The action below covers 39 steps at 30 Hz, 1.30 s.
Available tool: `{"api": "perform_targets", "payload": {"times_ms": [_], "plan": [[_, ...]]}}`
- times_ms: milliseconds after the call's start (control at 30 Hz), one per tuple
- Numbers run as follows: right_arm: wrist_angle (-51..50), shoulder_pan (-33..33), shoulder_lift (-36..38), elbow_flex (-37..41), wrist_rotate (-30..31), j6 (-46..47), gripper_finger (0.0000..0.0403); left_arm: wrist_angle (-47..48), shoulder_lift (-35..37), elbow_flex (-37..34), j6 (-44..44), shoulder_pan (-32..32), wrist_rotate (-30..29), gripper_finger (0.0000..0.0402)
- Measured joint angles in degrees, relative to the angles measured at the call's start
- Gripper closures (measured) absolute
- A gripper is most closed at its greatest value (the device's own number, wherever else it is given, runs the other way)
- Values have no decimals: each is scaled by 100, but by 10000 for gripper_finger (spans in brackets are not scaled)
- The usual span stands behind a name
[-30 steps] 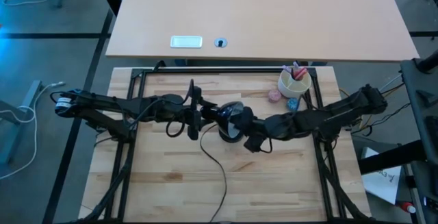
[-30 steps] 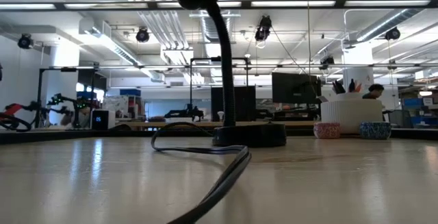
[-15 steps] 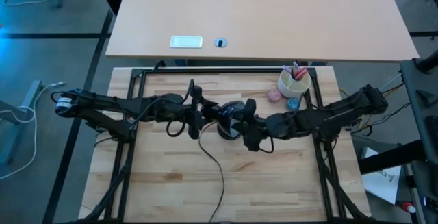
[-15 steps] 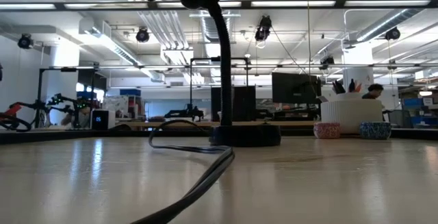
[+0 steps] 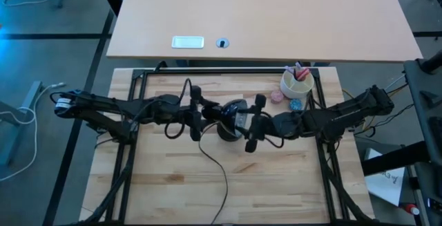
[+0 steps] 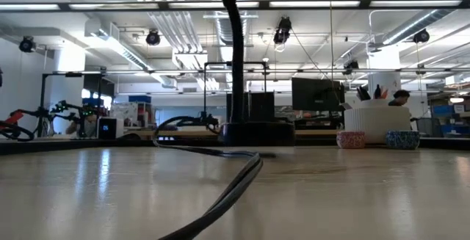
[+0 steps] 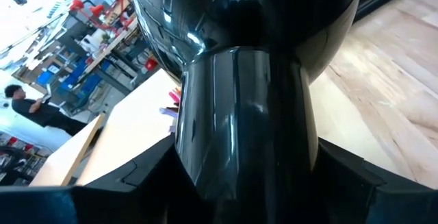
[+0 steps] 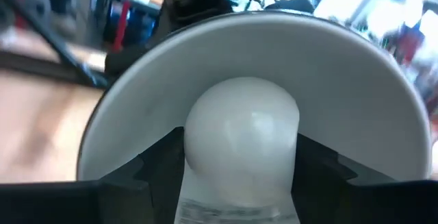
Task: Screw lightbulb
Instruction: Insert the lightbulb into the lamp
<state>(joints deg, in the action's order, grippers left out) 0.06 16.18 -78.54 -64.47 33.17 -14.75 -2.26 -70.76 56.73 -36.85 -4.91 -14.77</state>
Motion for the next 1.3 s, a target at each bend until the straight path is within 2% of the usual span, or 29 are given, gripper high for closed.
{"api": "perform_targets", "payload": {"times_ms": [633, 800, 1000, 1133, 1300], "plan": [[175, -35, -7, -57, 5, 5891, 195, -124, 47, 0, -4, -180, -129, 149], [-49, -35, 22, -60, -59, 6022, 170, -126, 54, -49, 10, -184, -111, 149], [-349, -48, 121, -55, -56, 5420, 112, -123, 85, -204, 109, -192, -59, 149], [-448, -46, 308, -52, 99, 5020, 72, -136, 110, -304, 196, -192, -270, 146], [-678, -46, 437, -52, 136, 4524, 49, -76, 137, -330, 115, -184, -452, 89]]}}
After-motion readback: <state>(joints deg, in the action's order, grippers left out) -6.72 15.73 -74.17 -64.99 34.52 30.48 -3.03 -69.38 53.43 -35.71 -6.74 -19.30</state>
